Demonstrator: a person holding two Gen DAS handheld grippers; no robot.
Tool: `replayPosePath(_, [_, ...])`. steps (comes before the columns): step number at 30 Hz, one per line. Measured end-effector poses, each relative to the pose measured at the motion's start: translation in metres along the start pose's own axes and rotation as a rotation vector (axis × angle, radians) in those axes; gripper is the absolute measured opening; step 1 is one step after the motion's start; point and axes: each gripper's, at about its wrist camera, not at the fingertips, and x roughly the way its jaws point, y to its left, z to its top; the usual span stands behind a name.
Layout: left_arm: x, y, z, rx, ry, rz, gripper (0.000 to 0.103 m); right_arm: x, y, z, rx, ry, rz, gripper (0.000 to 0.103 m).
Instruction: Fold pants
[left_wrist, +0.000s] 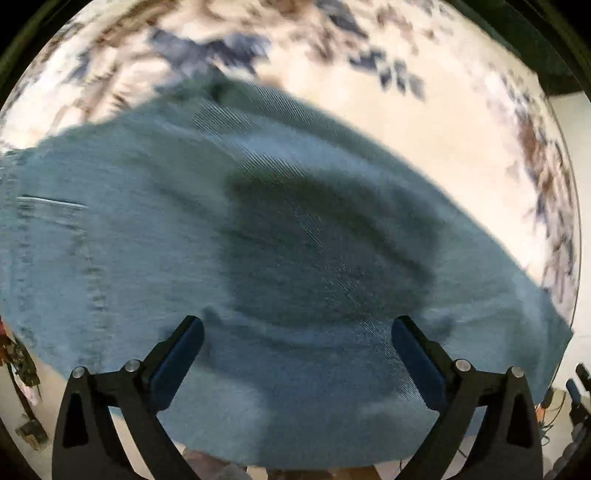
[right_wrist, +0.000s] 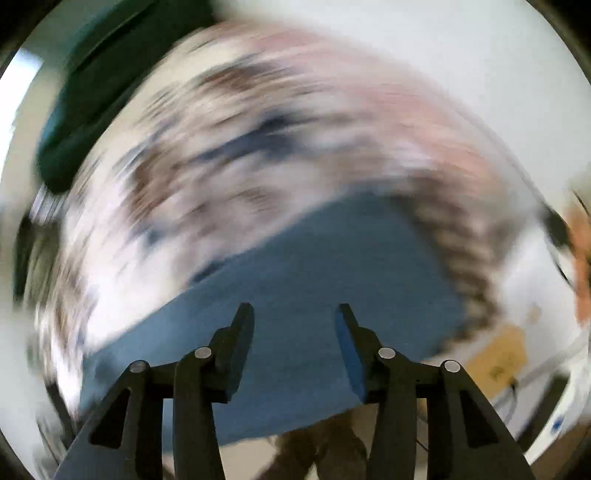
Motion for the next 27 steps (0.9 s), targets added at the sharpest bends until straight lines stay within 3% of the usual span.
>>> replayPosePath(5, [-0.029,0.023,0.029,-0.009,-0.093,0.052,0.103,0.063,0.161,-0.001,-0.415,0.136,0.091,0.048])
replayPosePath(10, [0.001,0.051,0.078,0.002,-0.073,0.148,0.103,0.144,0.258,-0.017,-0.679,0.282,0.014,0.048])
replayPosePath(14, [0.026,0.069,0.107,-0.013,-0.044,0.128,0.103,0.168,0.281,-0.036,-0.795,0.335,-0.044,0.048])
replayPosePath(16, [0.029,0.071,0.114,0.007,-0.057,0.135,0.103,0.170,0.287,-0.042,-0.841,0.314,-0.080,0.046])
replayPosePath(17, [0.029,0.073,0.116,0.022,-0.069,0.140,0.103,0.169,0.287,-0.045,-0.852,0.303,-0.076,0.040])
replayPosePath(20, [0.029,0.073,0.132,0.037,-0.081,0.130,0.103,0.162,0.295,-0.049,-0.865,0.270,-0.084,0.039])
replayPosePath(23, [0.009,0.058,0.123,0.017,-0.097,0.093,0.103,0.152,0.315,-0.054,-0.910,0.260,0.013,0.039])
replayPosePath(27, [-0.016,0.068,0.120,-0.001,-0.149,0.121,0.103,0.174,0.340,-0.070,-1.038,0.327,-0.028,0.040])
